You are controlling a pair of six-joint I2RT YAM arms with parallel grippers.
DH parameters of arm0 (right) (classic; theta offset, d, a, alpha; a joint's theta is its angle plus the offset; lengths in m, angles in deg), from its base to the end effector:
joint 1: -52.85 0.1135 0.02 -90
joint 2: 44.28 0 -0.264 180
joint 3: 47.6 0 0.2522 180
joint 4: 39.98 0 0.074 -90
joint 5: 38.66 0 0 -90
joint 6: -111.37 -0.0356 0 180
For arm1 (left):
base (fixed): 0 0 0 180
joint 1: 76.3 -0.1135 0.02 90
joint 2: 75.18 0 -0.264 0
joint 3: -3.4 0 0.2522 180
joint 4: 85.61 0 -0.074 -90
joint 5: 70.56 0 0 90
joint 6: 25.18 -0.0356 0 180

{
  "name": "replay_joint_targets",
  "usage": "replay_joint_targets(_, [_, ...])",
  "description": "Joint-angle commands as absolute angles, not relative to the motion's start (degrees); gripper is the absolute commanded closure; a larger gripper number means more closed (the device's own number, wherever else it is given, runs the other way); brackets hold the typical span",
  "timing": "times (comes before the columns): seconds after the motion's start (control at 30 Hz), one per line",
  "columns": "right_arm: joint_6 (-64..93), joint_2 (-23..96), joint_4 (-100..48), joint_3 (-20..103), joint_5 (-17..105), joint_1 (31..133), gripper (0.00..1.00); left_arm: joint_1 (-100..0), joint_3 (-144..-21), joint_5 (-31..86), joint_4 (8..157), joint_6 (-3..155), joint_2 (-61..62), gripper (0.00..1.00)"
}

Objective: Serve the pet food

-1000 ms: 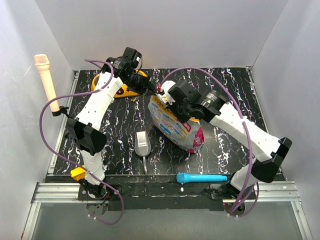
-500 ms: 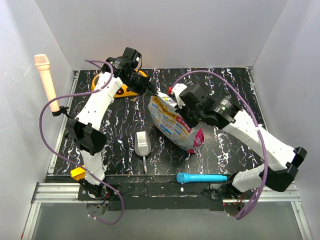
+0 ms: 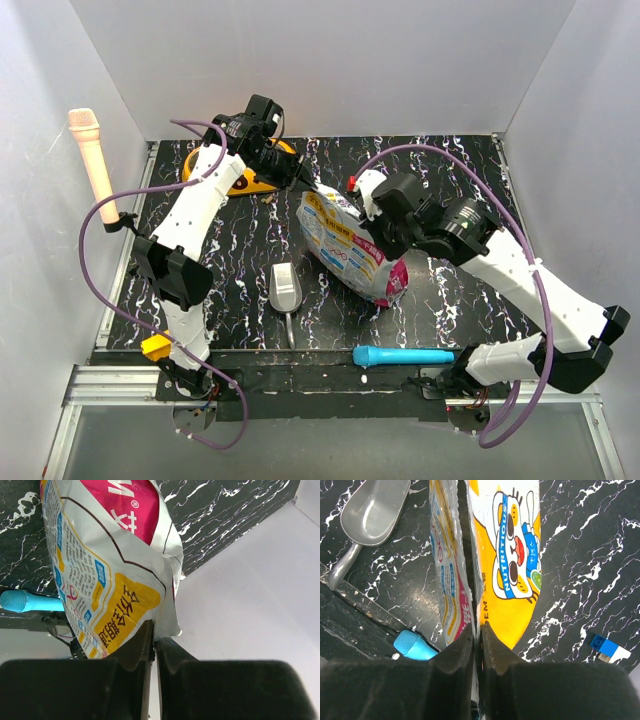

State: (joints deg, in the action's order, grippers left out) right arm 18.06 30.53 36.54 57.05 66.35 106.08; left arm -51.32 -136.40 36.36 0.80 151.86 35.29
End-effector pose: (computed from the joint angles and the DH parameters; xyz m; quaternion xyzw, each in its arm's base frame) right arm 0.1534 0.1899 0.4149 -0.3451 0.8557 0.0664 0.3798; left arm 0.3393 -0.1695 0.3870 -0.4690 0.8432 -0.2629 0.0043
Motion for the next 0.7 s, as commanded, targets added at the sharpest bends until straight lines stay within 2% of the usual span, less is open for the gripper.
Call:
replay_joint_targets(0.0, [17.5,26.03,41.64,56.69,63.56,106.02,0.8,-54.15,-136.67,33.59,10.23,152.36,31.26,0.86])
replay_joint_targets(0.03, [17.59,26.56,40.06,56.69,63.12,106.02,0.78,-54.06,-136.23,33.76,10.23,151.83,30.64,0.72])
replay_joint_targets(0.13, [18.47,29.36,36.98,57.65,64.08,106.02,0.79,-53.97,-133.51,34.9,10.14,150.6,28.45,0.55])
replay_joint_targets(0.33, [20.22,32.36,35.22,60.2,65.32,106.02,0.99,-51.17,-128.67,37.8,7.6,150.95,23.34,0.25])
replay_joint_targets(0.5, [21.19,31.4,34.42,58.89,63.73,106.02,0.99,-47.21,-130.77,39.21,2.51,152.35,22.82,0.2])
replay_joint_targets(0.67, [21.19,30.52,34.77,58.01,63.12,106.02,0.99,-46.24,-129.37,37.9,-0.84,150.16,21.85,0.22])
